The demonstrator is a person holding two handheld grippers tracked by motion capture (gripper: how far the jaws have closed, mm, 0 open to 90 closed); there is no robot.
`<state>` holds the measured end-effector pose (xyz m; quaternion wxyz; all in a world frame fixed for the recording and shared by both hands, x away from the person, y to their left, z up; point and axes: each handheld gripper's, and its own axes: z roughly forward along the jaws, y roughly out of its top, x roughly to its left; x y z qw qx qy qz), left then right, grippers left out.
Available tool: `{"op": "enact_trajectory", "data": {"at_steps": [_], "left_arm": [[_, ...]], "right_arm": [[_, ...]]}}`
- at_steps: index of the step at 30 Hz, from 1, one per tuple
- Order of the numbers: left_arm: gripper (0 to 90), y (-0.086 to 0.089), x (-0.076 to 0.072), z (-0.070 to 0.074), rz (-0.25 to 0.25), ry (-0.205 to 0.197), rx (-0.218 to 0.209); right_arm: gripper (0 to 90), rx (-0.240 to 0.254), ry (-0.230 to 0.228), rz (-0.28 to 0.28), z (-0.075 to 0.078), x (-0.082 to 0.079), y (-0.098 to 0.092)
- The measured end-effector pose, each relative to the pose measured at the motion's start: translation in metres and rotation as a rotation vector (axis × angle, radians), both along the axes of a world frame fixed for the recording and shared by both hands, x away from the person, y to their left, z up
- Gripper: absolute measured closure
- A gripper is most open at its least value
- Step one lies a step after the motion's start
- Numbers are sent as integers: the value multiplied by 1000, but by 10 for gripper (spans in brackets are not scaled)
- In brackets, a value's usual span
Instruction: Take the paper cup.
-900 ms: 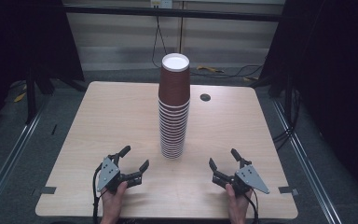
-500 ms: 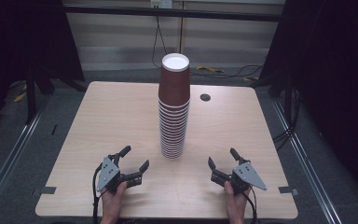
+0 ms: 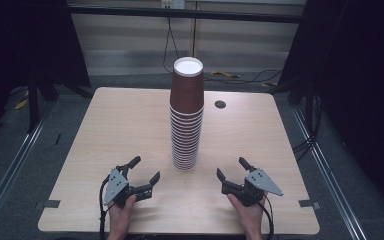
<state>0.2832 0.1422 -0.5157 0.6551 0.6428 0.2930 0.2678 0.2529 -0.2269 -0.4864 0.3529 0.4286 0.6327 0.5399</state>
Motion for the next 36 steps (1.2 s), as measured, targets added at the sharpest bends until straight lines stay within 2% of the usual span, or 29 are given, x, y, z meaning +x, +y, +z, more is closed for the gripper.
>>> {"op": "enact_trajectory", "data": {"at_steps": [2,3,6,11,12,18,23,25,27,36], "left_arm": [[154,0,0,0,0,0,0],[154,0,0,0,-1,0,1],[154,0,0,0,0,-1,0],[154,0,0,0,-1,-1,1],[154,0,0,0,-1,-1,0],[154,0,0,0,-1,0,1],[154,0,0,0,-1,0,0],[154,0,0,0,0,0,1],[154,0,0,0,-1,0,0],[154,0,0,0,-1,1,1]], "right_arm": [[135,-2,3,8,2,1,1],[147,-32,31,0,8,5,5],[156,-9,10,33,13,7,7],[165,43,33,94,24,11,9],[165,52,23,106,26,12,9],[165,41,-4,163,43,17,11],[187,53,-5,196,54,21,13],[191,50,5,212,58,23,14],[205,39,-4,227,60,24,15],[205,33,40,277,78,34,18]]}}
